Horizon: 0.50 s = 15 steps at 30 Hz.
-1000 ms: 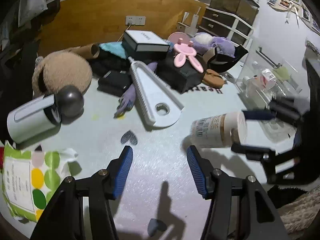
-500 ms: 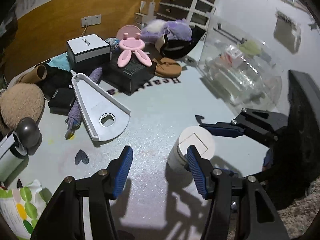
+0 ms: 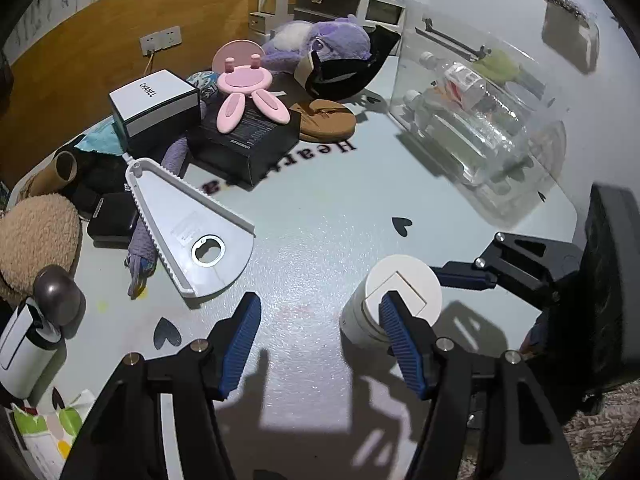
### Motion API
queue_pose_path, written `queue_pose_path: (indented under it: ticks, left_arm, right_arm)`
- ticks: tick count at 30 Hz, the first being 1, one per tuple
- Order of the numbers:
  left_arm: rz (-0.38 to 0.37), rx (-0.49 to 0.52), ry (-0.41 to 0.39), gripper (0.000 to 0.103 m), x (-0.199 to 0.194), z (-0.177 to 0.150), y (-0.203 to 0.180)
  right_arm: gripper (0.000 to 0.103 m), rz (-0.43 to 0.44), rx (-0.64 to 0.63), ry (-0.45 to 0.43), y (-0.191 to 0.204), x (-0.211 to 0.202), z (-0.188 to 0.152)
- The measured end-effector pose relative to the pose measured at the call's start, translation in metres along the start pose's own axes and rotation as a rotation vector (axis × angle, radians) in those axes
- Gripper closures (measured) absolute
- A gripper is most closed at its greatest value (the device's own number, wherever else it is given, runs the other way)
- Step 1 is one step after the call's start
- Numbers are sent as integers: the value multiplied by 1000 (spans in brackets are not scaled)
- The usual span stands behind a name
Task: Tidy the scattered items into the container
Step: 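Carry the toothpick jar with the right tool toward the plastic container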
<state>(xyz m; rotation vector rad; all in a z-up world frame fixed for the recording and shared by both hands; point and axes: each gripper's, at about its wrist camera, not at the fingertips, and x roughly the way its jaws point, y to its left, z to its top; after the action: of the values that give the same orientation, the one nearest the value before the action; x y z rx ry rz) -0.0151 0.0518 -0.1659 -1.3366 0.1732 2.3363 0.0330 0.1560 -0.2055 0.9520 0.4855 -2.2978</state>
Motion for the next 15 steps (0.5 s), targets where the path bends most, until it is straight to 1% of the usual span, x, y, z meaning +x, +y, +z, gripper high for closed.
queue_pose_path:
  ticks: [3,8,11,13,15]
  left_arm:
    - [0,10,12,39,0,2,1]
    - [6,2,30,39,1,5,5]
    - [14,1,33,39,1,7,5]
    - [21,-8,35,40,1,8,7]
    - [8,-41,46,40,1,10,11]
  right_arm:
    - [51,-6,-40,-3,2,7,-6]
    - [51,23,-24,-47,0,12,-2]
    - [52,24,3,-70,-2,14,1]
    - [53,30,20,-65,-3,15,4]
    - [53,55,46,-45,-6,13,8]
